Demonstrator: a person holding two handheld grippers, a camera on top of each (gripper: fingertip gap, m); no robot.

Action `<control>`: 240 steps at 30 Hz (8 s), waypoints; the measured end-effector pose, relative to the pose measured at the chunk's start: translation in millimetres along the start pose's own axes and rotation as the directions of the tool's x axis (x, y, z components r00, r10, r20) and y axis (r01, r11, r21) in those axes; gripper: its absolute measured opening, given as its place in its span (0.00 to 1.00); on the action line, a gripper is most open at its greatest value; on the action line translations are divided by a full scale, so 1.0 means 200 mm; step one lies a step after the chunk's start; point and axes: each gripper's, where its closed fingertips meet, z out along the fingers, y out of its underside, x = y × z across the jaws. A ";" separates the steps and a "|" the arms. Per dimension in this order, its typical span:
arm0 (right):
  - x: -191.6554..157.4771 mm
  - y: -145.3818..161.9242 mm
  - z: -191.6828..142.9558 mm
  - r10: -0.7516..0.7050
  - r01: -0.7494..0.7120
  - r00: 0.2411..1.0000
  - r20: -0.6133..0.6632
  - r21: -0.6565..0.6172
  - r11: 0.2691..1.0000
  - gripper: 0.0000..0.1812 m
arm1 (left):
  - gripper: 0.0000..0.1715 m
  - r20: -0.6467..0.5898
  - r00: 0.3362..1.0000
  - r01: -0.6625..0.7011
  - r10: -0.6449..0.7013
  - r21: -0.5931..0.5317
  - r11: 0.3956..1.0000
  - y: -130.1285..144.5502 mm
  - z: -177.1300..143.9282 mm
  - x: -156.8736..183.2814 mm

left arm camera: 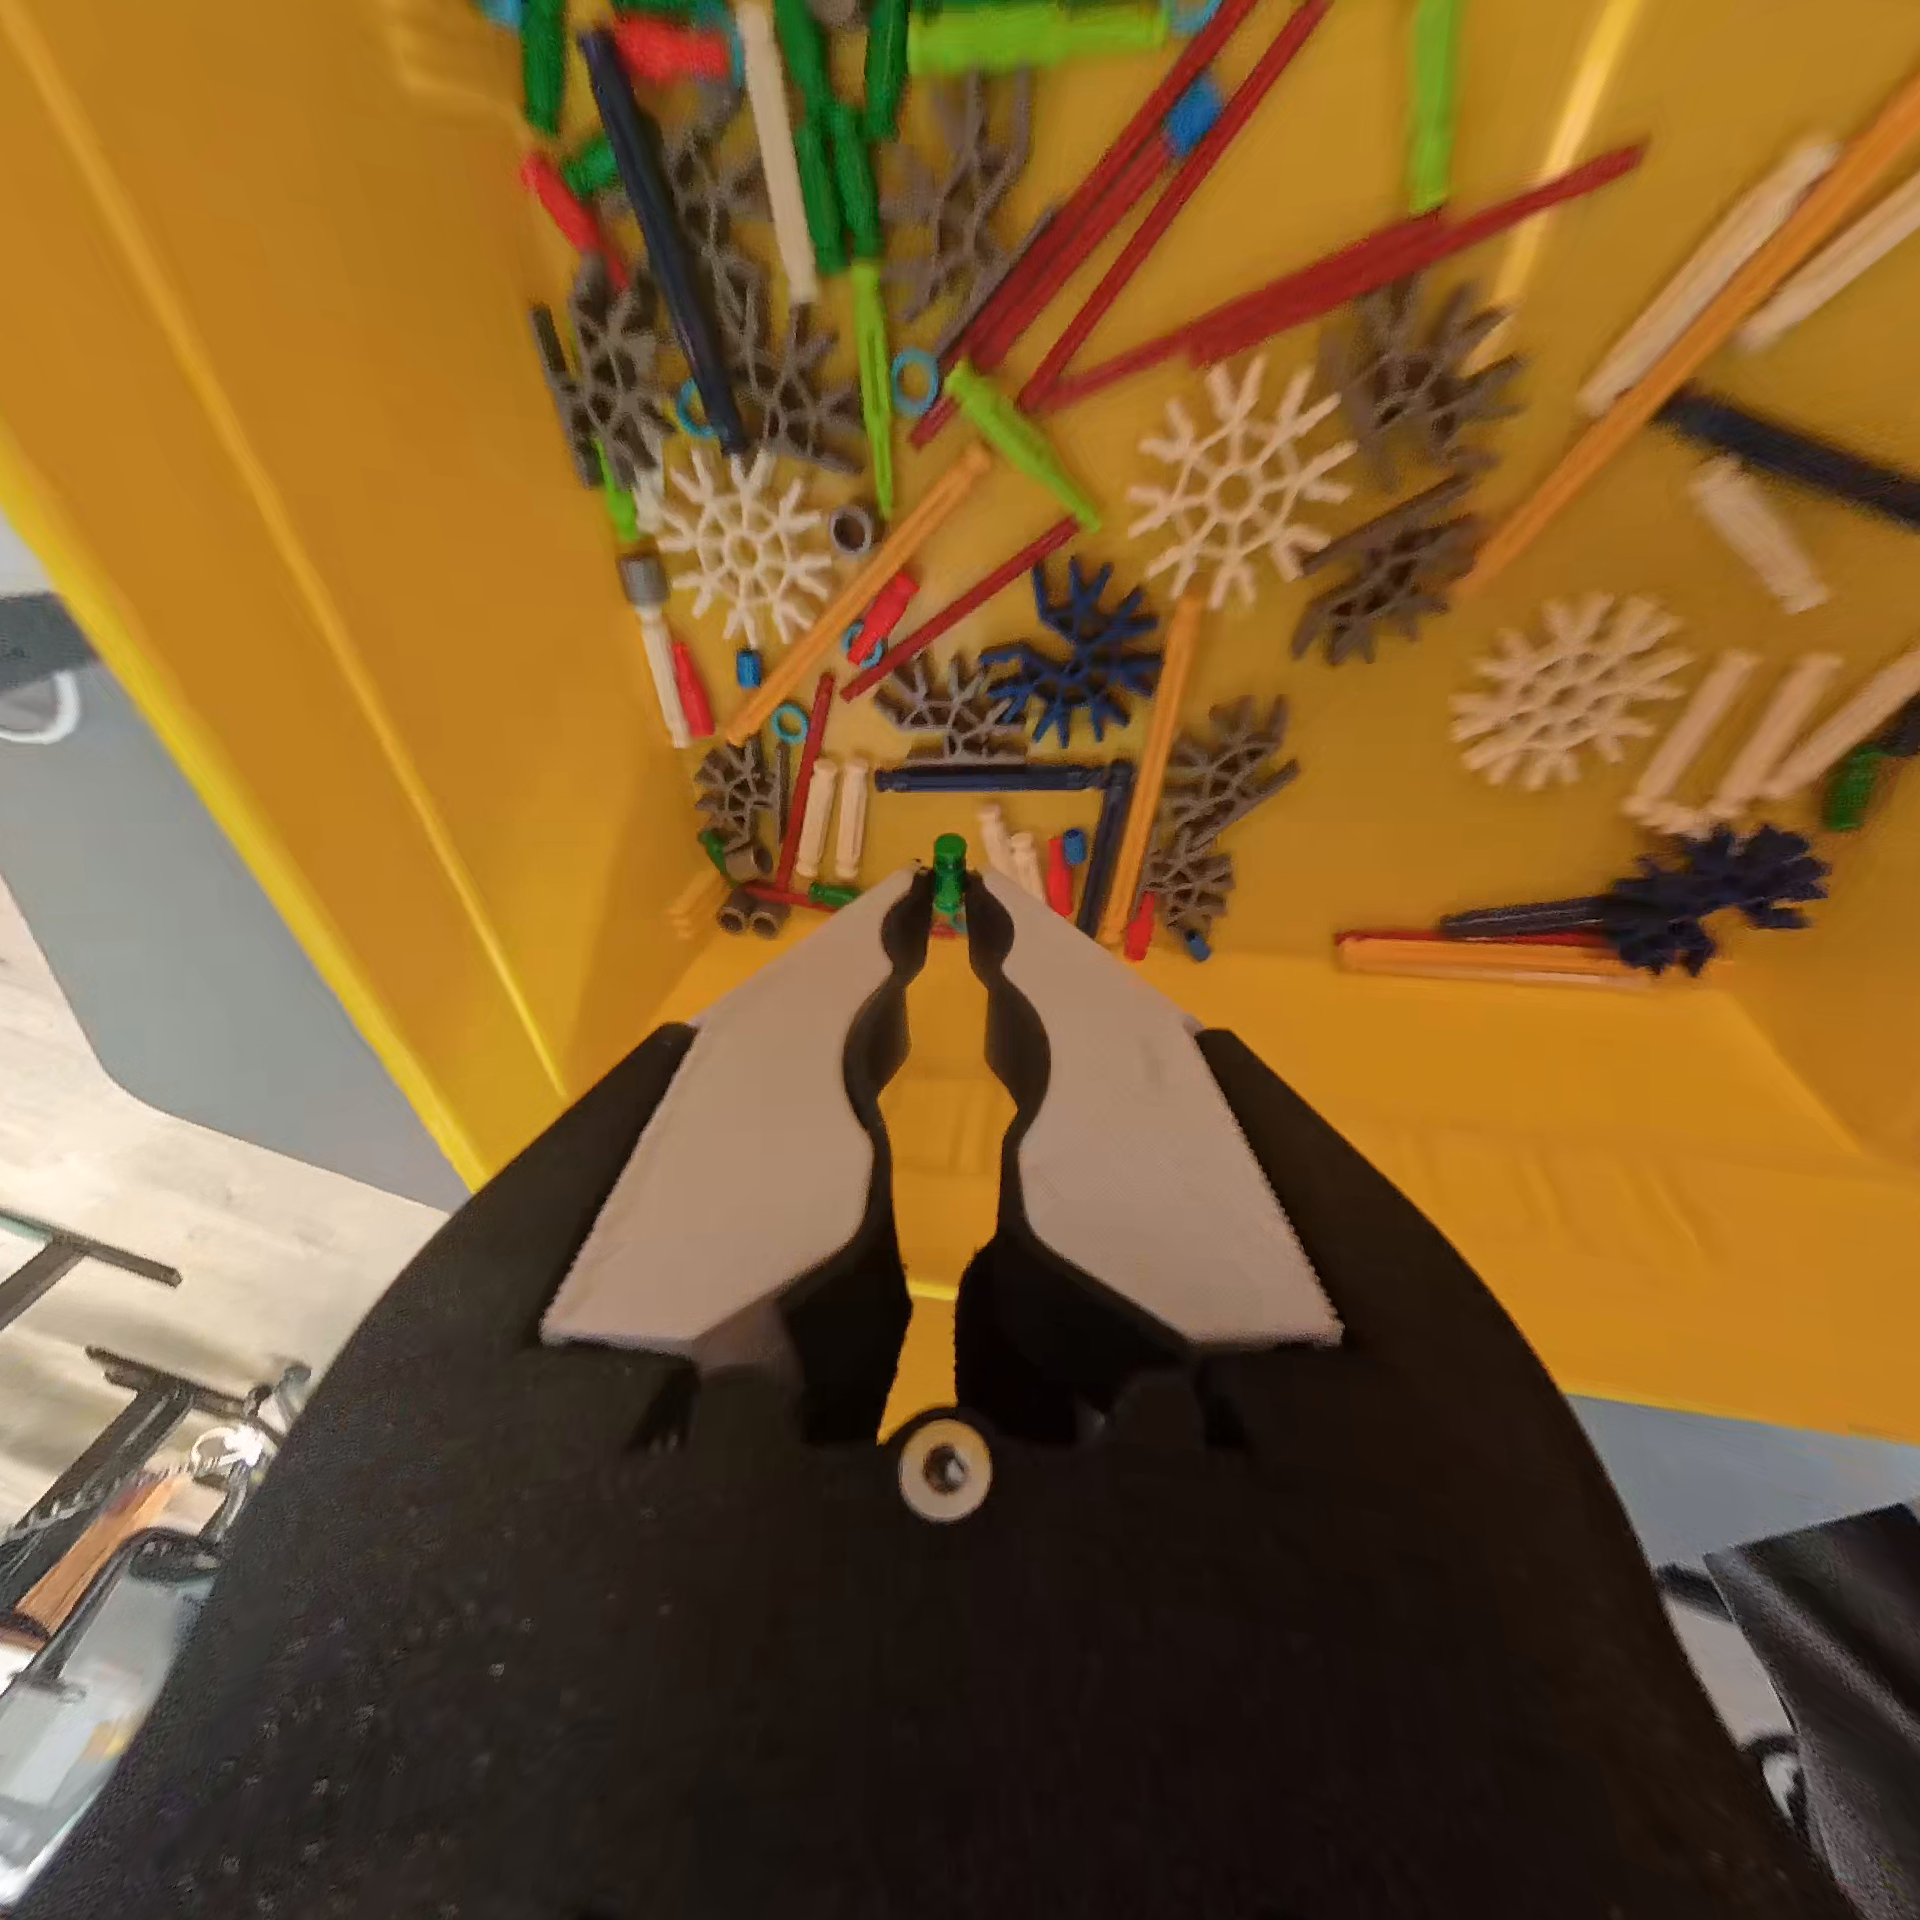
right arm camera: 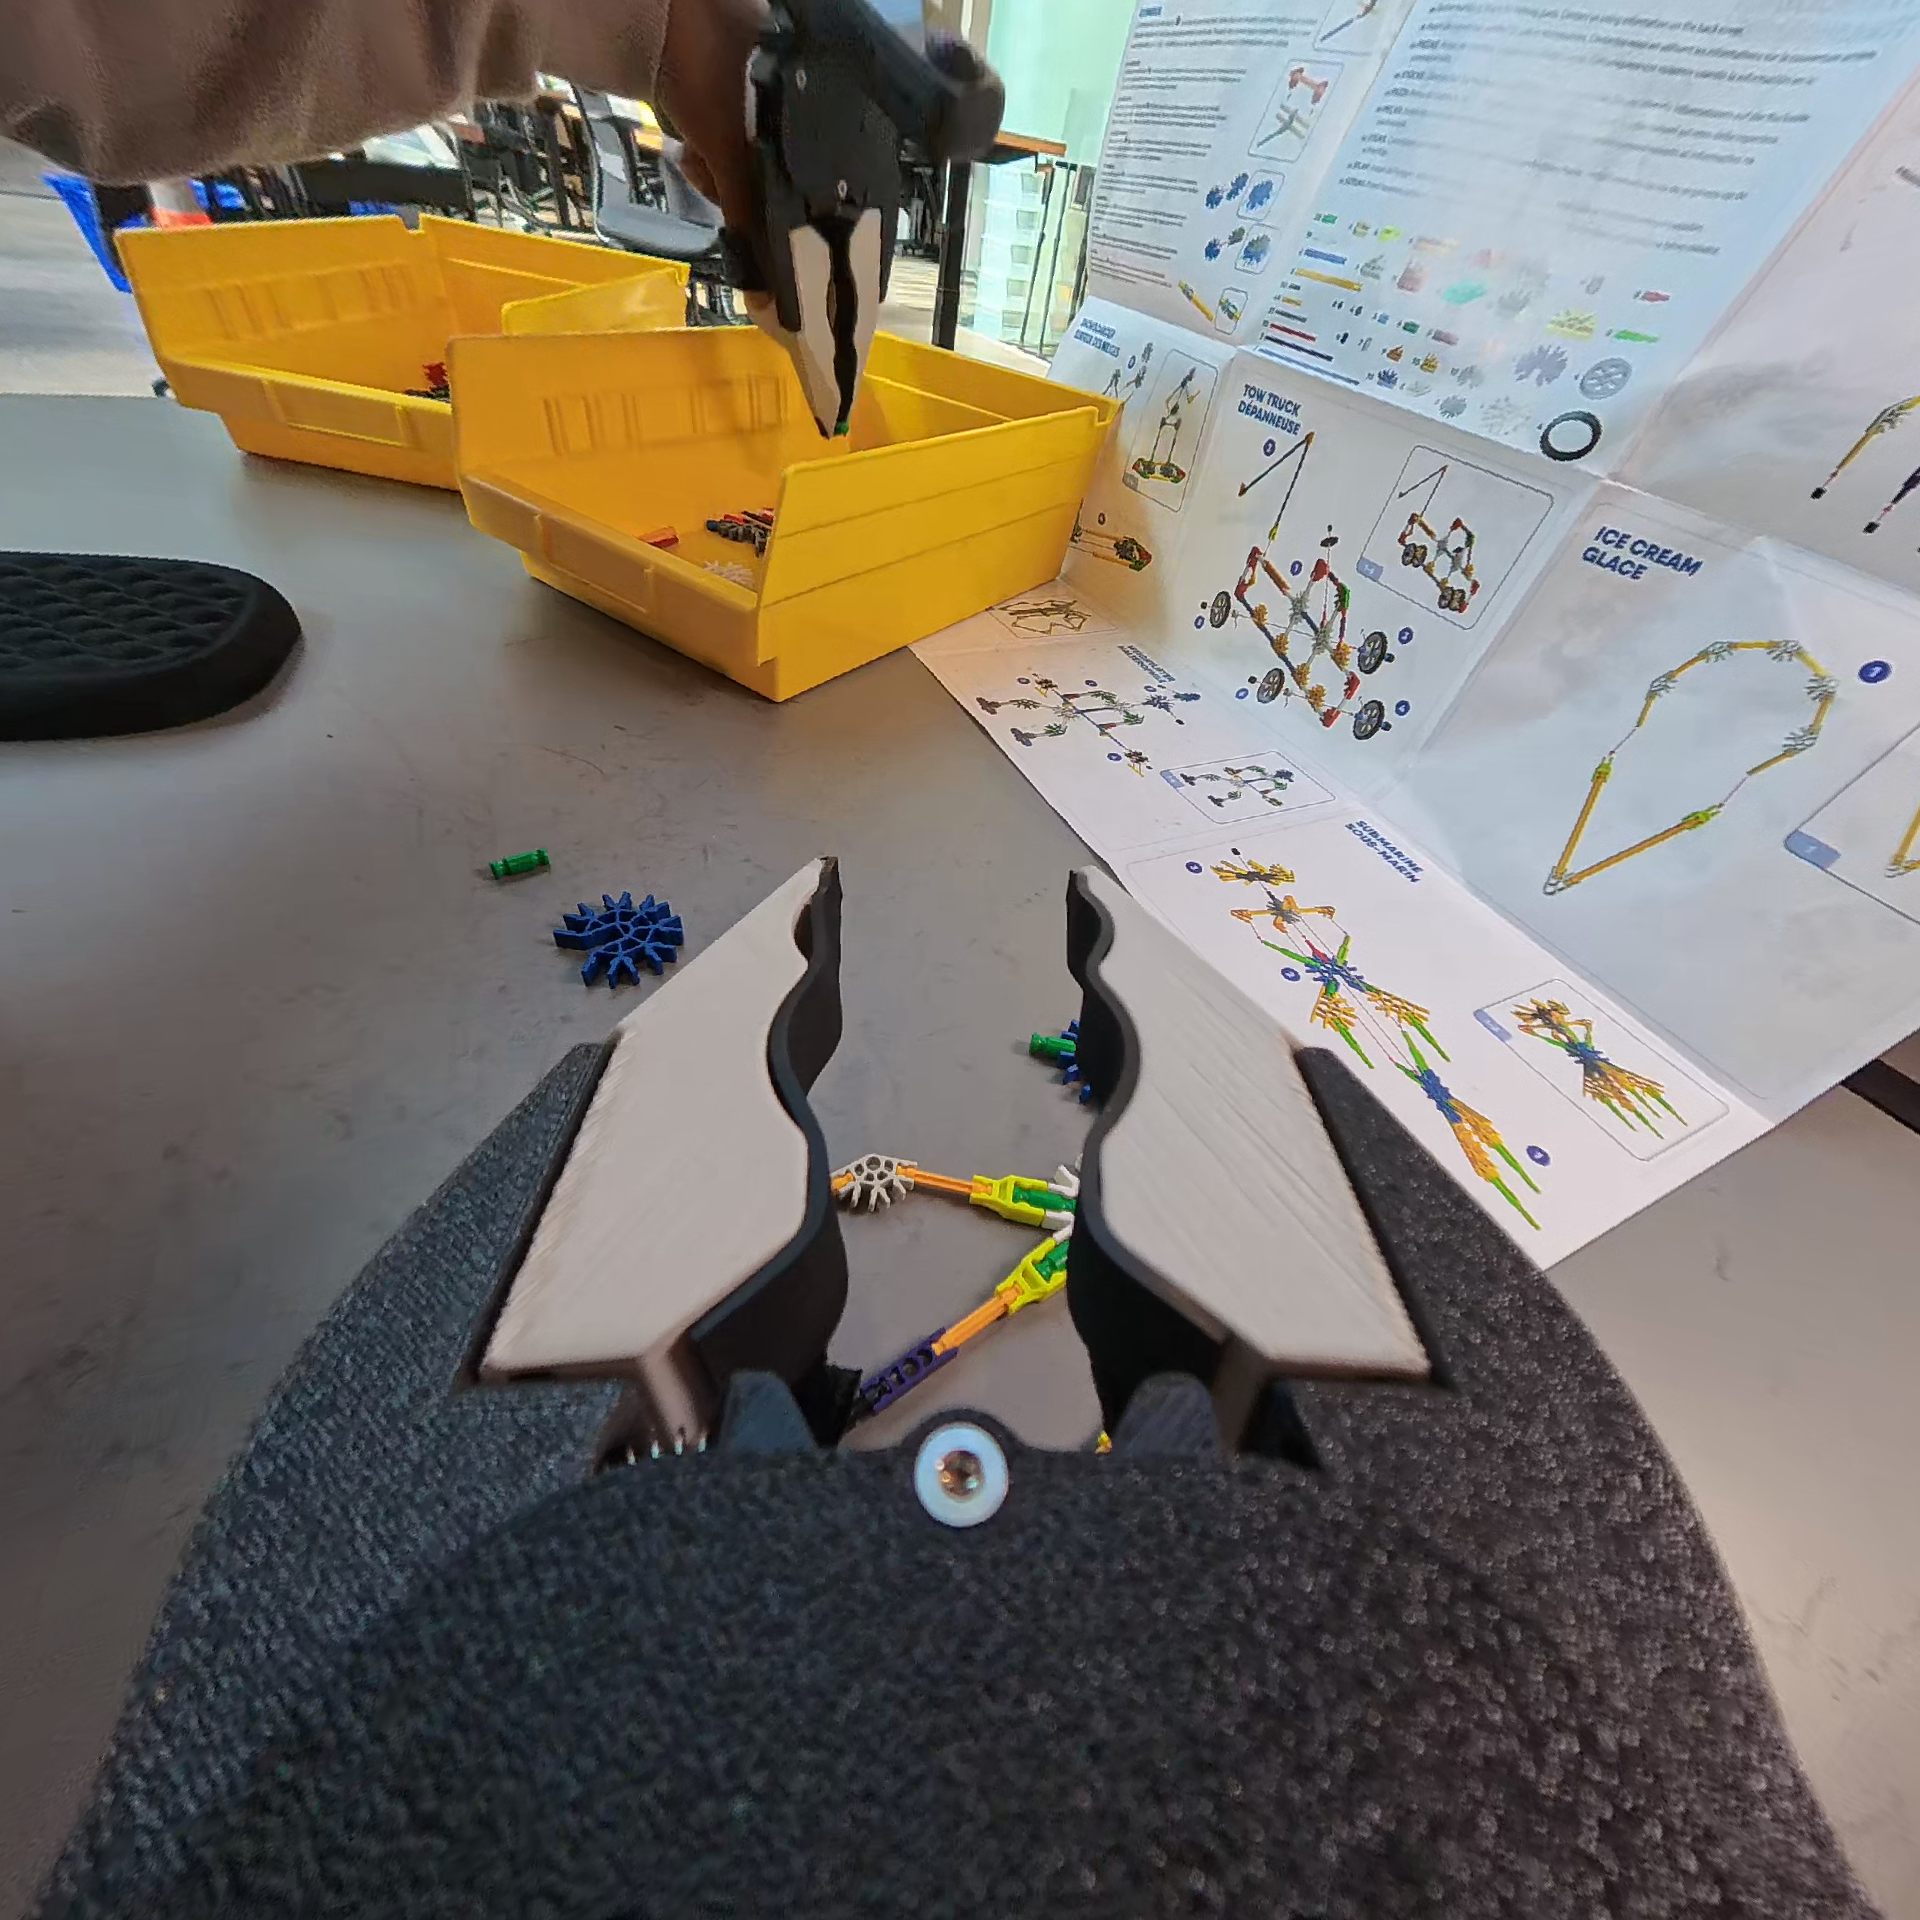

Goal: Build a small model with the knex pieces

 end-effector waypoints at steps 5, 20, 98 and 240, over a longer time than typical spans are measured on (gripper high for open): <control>-0.02 0.01 0.01 -0.028 0.028 1.000 0.008 -0.018 0.999 0.23 | 0.03 -0.024 0.991 -0.108 0.128 0.401 0.910 -0.44 -0.37 0.56; 0.01 0.01 0.00 -0.010 0.010 1.000 -0.013 -0.016 1.000 0.27 | 0.07 -0.193 0.935 -0.124 0.299 0.611 0.782 -0.75 -0.02 1.55; -0.02 0.05 -0.01 -0.046 0.047 0.999 0.030 -0.056 0.997 0.27 | 0.03 -0.161 0.943 0.243 -0.293 -0.273 0.931 0.11 0.19 -0.02; 0.08 0.03 -0.06 0.079 -0.079 0.997 0.009 -0.011 0.997 0.28 | 0.01 -0.047 0.954 0.297 -0.297 0.306 0.904 -0.47 0.26 -0.10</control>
